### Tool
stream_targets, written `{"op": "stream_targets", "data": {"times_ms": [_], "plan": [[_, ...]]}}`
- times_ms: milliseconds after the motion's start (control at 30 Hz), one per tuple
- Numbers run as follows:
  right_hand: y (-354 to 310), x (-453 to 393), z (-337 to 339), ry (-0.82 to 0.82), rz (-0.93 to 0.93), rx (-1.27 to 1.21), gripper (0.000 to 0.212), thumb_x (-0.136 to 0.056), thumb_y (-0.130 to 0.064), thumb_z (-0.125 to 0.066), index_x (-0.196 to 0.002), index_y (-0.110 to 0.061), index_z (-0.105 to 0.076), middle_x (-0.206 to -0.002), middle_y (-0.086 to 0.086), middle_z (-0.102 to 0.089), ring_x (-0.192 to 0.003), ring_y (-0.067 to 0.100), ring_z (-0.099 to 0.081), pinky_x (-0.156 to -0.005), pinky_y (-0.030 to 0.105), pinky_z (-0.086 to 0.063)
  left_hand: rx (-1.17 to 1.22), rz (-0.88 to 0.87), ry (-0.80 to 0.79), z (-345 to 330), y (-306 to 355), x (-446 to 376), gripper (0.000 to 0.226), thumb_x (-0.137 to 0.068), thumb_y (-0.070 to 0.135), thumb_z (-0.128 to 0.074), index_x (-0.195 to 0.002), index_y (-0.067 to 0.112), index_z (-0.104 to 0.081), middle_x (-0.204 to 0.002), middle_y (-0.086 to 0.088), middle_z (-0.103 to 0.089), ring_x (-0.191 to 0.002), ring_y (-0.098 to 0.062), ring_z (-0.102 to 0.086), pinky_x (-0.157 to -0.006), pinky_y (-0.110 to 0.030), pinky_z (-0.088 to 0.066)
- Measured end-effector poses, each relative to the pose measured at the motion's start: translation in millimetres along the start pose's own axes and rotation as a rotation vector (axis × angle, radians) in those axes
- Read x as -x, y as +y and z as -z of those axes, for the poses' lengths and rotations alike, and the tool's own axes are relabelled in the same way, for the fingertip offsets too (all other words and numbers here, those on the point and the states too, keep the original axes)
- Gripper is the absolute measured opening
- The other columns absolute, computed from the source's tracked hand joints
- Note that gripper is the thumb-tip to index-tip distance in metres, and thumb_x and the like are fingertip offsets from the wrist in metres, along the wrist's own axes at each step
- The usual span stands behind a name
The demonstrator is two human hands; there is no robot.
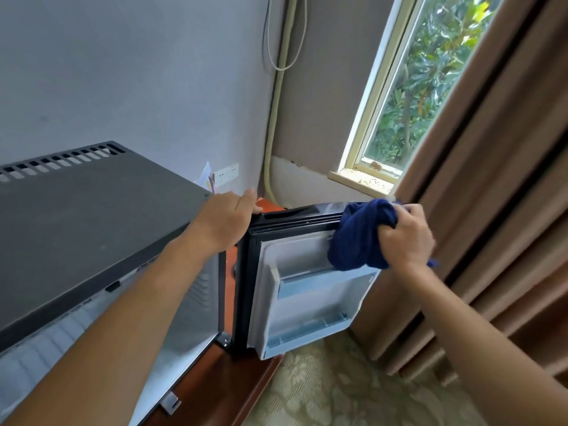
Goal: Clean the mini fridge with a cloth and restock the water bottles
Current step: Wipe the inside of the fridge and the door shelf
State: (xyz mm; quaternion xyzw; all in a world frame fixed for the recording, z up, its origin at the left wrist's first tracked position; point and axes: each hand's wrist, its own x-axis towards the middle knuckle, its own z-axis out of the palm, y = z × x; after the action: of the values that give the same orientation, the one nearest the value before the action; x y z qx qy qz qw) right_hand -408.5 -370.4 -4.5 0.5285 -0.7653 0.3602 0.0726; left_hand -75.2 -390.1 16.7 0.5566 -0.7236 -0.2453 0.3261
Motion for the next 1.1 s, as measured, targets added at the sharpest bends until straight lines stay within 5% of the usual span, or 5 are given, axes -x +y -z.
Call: {"op": "stream_targets", "data": {"times_ms": [133, 333, 700, 900, 1100], "plan": [[-68.9, 30.0, -26.1, -0.029, 0.097, -0.187, 0.044, -0.080, -0.020, -0.062, -0.120, -0.035, -0.071, -0.119, -0.004, -0.058, -0.103, 0.027, -0.060, -0.079, 0.029, -0.042, -0.074, -0.029, 0.030, -0.5, 2.6, -5.9, 0.069, -0.101, 0.054, -0.021, -0.096, 0.018, -0.079, -0.091, -0.006, -0.074, -0.085, -0.015, -0.061, -0.079, -0.027, -0.041], [-134.2, 92.4, -49.9, -0.243, 0.360, -0.067, 0.104, -0.075, -0.087, -0.039, -0.154, -0.019, -0.033, -0.159, 0.013, -0.026, -0.136, 0.039, -0.029, -0.113, 0.053, -0.031, -0.067, 0.042, 0.106, -5.7, 12.9, -10.6, 0.057, -0.096, 0.049, -0.029, -0.068, 0.013, -0.063, -0.077, -0.009, -0.066, -0.083, -0.033, -0.055, -0.077, -0.040, -0.038], [115.3, -60.4, -26.7, -0.262, 0.127, -0.698, 0.068, -0.068, -0.011, -0.079, -0.130, -0.031, -0.058, -0.131, -0.002, -0.057, -0.113, 0.019, -0.059, -0.091, 0.021, -0.042, -1.014, 0.366, 0.070, -42.2, 71.6, -65.0, 0.047, -0.099, 0.048, -0.028, -0.079, 0.018, -0.059, -0.101, -0.009, -0.067, -0.088, -0.031, -0.058, -0.072, -0.035, -0.043], [185.3, -123.0, -14.0, -0.312, 0.070, -0.830, 0.075, -0.073, -0.011, -0.078, -0.132, -0.042, -0.043, -0.122, -0.011, -0.058, -0.106, 0.013, -0.061, -0.089, 0.035, -0.052, -0.787, 0.271, -0.103, -163.0, 144.2, -180.2, 0.045, -0.097, 0.055, -0.023, -0.112, 0.029, -0.057, -0.133, -0.005, -0.063, -0.118, -0.032, -0.058, -0.094, -0.042, -0.045], [162.9, -146.6, -36.8, -0.331, 0.226, -0.931, 0.066, -0.076, -0.018, -0.080, -0.134, -0.036, -0.053, -0.133, -0.007, -0.052, -0.109, 0.006, -0.056, -0.087, 0.012, -0.045, -0.857, 0.257, -0.060, -230.9, 158.8, -199.5, 0.068, -0.078, 0.056, 0.002, -0.110, 0.026, -0.049, -0.120, -0.011, -0.061, -0.087, -0.031, -0.049, -0.069, -0.042, -0.030]]}}
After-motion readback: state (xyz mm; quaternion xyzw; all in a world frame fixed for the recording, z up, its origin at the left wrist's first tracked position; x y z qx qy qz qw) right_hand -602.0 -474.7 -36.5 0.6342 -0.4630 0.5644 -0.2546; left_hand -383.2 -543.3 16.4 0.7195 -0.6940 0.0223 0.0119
